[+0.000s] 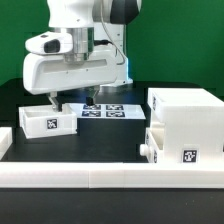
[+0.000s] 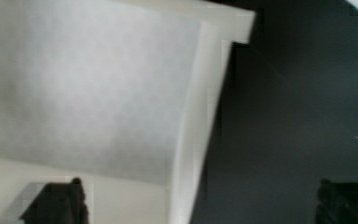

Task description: Assemble drawer

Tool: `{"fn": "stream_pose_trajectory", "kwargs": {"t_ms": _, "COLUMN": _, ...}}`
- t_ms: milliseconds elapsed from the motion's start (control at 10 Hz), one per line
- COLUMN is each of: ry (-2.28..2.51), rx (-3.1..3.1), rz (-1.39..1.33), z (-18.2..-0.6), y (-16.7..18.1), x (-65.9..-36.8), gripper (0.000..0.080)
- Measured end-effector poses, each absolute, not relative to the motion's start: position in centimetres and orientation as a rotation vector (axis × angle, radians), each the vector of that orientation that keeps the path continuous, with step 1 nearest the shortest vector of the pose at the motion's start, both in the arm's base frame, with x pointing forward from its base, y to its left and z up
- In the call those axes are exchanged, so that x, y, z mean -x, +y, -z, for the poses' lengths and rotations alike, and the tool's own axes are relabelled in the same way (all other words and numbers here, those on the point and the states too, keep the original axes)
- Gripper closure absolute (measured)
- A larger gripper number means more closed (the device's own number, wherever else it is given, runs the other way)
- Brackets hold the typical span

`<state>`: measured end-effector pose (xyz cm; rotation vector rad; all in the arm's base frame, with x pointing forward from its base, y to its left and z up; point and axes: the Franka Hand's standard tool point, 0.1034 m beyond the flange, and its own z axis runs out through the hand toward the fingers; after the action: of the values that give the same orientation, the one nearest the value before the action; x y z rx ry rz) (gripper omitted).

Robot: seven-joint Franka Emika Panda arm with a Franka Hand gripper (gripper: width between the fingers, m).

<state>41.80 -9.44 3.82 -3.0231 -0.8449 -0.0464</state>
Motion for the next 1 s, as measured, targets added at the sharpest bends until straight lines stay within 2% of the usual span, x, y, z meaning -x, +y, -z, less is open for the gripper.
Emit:
{"fn": "stream_pose_trajectory", "kwargs": {"t_ms": 300, "ry": -0.867, "rx": 3.034, "rz": 0.082, "z": -2.9, "y": -10.5, "x": -41.2, "gripper": 0.0150}}
{"fn": "stream_pose_trajectory", "kwargs": {"t_ms": 700, "ry": -0.861, "rx": 3.046, "rz": 0.102, "z": -0.7, "y": -10.8, "x": -39.6, "gripper": 0.0150}}
{"fn": "stream_pose_trajectory", "kwargs": {"t_ms": 1000, "ry": -0.863, "rx": 3.043, "rz": 0.096, "z": -0.6, "y": -10.8, "x": -39.5, "gripper": 0.0150}}
